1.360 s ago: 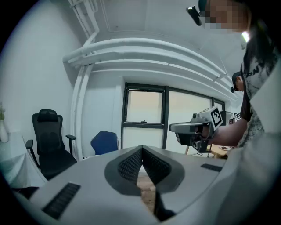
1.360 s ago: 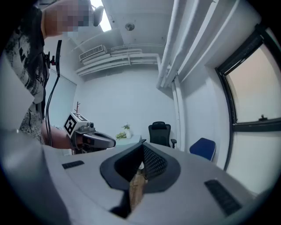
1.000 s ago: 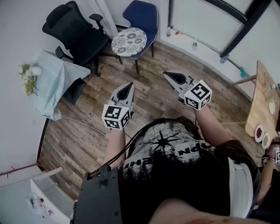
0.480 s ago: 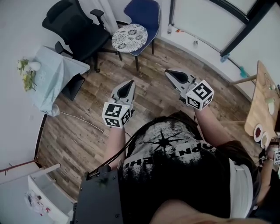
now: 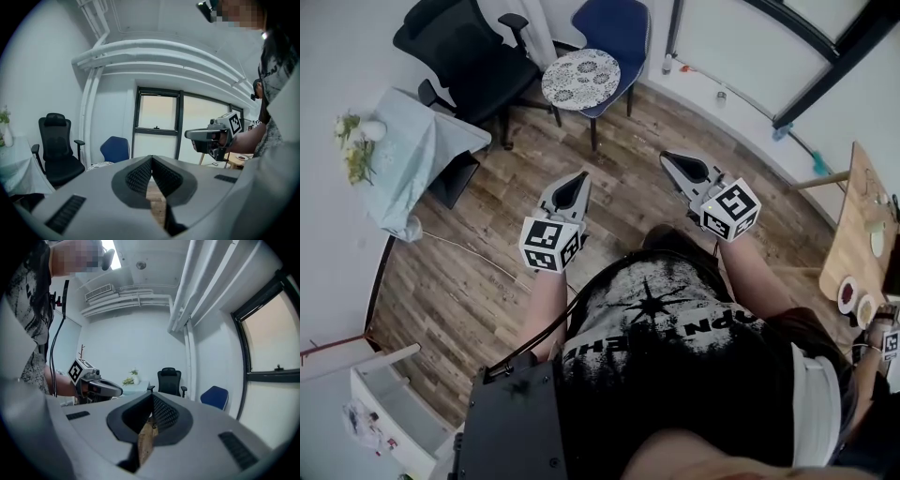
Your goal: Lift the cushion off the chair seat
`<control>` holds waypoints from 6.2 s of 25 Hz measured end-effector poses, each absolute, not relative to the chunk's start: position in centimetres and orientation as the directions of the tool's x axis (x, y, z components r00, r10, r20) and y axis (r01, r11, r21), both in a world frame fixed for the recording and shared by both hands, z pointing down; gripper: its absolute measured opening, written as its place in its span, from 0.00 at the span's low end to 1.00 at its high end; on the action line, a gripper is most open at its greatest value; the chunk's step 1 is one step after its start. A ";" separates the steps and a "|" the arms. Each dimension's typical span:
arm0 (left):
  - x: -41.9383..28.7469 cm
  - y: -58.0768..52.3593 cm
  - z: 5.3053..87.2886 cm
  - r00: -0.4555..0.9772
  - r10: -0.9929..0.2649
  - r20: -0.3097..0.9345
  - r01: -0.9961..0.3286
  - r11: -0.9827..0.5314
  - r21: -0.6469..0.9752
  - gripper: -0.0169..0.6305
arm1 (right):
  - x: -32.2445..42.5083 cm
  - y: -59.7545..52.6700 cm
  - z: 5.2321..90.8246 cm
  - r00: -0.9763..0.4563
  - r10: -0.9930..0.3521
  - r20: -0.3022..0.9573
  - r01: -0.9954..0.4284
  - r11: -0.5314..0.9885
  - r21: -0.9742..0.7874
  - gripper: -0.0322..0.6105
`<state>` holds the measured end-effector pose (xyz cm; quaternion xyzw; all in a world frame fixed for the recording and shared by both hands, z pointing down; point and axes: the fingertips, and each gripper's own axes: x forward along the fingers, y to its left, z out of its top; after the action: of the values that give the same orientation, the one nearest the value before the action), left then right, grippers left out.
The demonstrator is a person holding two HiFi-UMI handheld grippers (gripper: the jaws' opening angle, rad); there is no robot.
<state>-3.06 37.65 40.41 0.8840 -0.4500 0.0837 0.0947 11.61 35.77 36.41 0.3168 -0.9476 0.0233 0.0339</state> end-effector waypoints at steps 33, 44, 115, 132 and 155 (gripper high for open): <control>-0.1 13.1 39.5 0.503 -0.824 0.260 -0.863 -0.496 0.097 0.05 | 13.4 10.2 37.2 -0.866 -0.486 0.118 -0.492 0.870 -0.021 0.08; 2.1 5.3 40.4 0.467 -0.838 0.283 -0.883 -0.459 0.097 0.05 | 15.0 1.9 37.5 -0.896 -0.434 0.092 -0.440 0.896 -0.059 0.08; -16.5 -25.6 47.1 0.738 -0.576 0.351 -0.658 -0.729 0.187 0.05 | -4.7 -24.8 44.3 -0.682 -0.694 0.230 -0.722 0.689 -0.064 0.08; -11.8 -31.2 59.0 0.708 -0.444 0.549 -0.656 -0.701 0.279 0.05 | -1.3 -31.2 63.7 -0.647 -0.572 0.504 -0.747 0.608 -0.269 0.22; -4.4 -36.0 74.4 0.749 -0.336 0.571 -0.614 -0.676 0.408 0.05 | 5.8 -35.4 93.9 -0.398 -0.330 0.856 -0.875 0.417 -0.246 0.47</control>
<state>-4.43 -36.00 74.42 0.8856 -0.2683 0.2314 0.3004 5.78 -35.36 93.94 0.4000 -0.7533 0.3625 0.3757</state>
